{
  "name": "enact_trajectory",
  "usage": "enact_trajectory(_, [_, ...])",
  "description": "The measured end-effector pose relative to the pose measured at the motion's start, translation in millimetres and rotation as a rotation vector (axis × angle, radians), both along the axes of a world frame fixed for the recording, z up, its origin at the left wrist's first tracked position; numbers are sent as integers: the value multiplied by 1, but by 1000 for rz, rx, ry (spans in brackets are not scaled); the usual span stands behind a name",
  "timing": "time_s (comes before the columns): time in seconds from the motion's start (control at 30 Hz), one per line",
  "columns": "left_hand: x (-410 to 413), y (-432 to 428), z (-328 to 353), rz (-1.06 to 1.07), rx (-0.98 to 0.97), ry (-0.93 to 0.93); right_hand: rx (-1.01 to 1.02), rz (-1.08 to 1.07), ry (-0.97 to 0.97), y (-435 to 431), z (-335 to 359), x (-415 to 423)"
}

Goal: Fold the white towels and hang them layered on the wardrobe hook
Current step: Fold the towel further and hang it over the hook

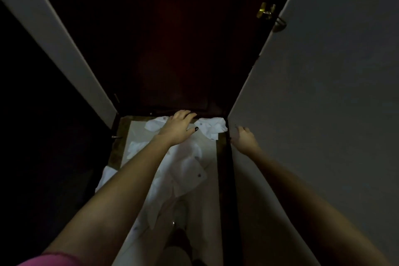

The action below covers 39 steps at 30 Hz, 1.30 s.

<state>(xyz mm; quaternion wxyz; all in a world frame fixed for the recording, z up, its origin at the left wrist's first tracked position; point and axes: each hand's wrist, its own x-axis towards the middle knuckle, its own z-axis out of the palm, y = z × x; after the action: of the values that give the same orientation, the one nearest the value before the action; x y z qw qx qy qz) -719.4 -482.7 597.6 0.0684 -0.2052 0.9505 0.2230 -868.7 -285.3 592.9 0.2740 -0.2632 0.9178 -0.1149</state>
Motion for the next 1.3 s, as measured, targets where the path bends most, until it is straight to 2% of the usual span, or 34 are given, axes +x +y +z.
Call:
enact_trajectory(0.13, [-69, -40, -51, -96, -53, -36, -11, -7, -39, -35, -48, -54])
enact_trajectory(0.3, [-142, -73, -156, -159, -31, -41, 19, 49, -39, -74, -153, -122])
enact_trajectory(0.63, [-253, -105, -463, -107, -23, 14, 46, 106, 88, -118, -440, -241])
enact_trajectory(0.83, [-303, -109, -627, -153, -205, 46, 38, 147, 133, -134, -600, -286])
enact_trajectory(0.97, [-324, -110, -696, -220, -241, 40, -3, 138, 149, -147, -683, -302])
enact_trajectory(1.1, [-343, -116, -737, -283, -290, -11, -7, 195, 170, -150, -749, -316])
enact_trajectory(1.3, [-364, -102, -785, -154, -71, 36, -21, 161, 183, -139, -819, -323])
